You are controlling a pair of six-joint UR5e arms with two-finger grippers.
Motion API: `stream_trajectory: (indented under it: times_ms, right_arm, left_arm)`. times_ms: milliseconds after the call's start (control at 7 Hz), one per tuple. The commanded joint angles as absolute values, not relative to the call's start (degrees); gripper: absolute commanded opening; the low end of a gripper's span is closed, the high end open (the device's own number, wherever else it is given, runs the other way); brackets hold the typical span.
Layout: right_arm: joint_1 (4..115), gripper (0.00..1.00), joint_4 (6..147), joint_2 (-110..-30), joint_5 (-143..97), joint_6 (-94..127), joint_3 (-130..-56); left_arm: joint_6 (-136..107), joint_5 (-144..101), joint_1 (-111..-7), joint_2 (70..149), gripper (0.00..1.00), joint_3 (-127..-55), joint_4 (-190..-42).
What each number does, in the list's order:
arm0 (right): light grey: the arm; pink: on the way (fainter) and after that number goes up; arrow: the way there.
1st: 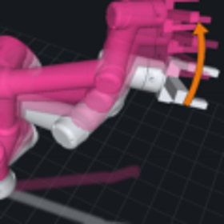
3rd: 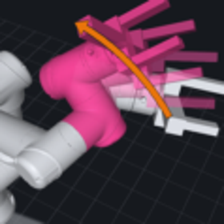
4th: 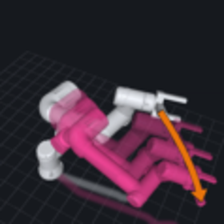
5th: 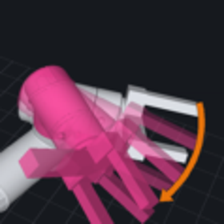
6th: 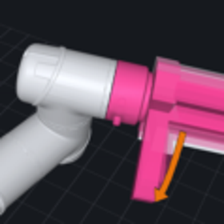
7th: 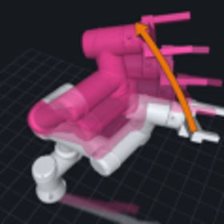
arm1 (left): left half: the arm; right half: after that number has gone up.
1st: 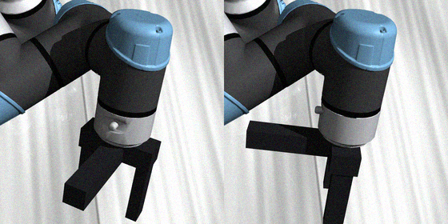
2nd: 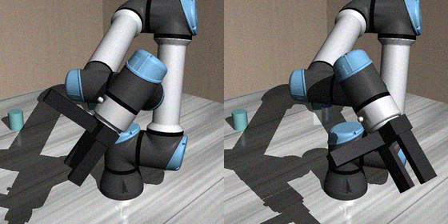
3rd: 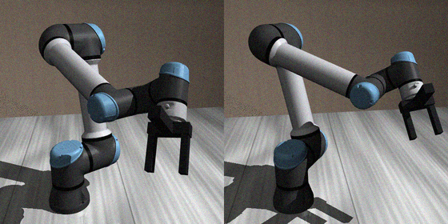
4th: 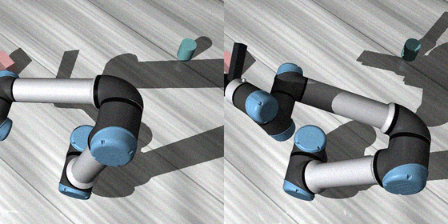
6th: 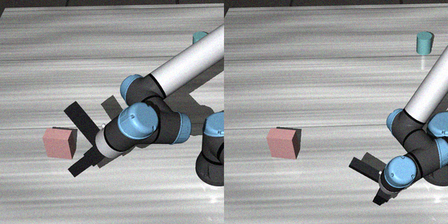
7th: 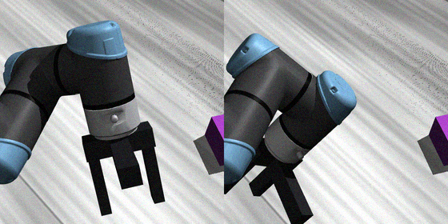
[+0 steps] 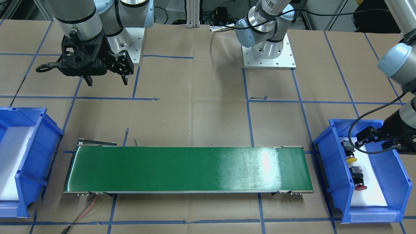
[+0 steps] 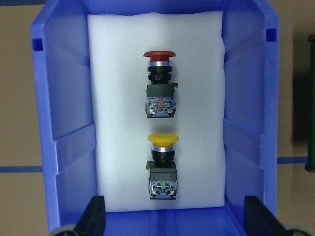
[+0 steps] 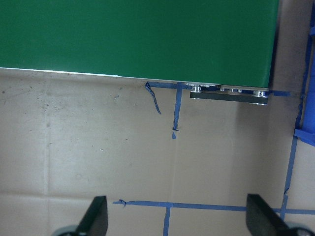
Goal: Transport two buttons from left to right
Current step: 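Lower the left gripper into the blue bin and grasp the yellow button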
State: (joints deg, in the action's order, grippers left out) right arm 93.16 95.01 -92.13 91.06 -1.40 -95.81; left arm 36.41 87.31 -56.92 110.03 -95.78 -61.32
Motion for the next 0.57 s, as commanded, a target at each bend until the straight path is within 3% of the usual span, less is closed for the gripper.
stream_trajectory:
  times_ms: [0,429]
  right_arm:
    - [93.16,1.00,95.01,-92.11,91.05,-1.41,-95.89]
    - [93.16,1.00,95.01,-92.11,91.14,-1.41,-95.89]
  left_arm:
    - [37.62,86.40,-55.55,111.35,0.99,-102.71,-51.55]
    - [37.18,86.92,-55.37,111.97,0.99,-107.40,-47.90]
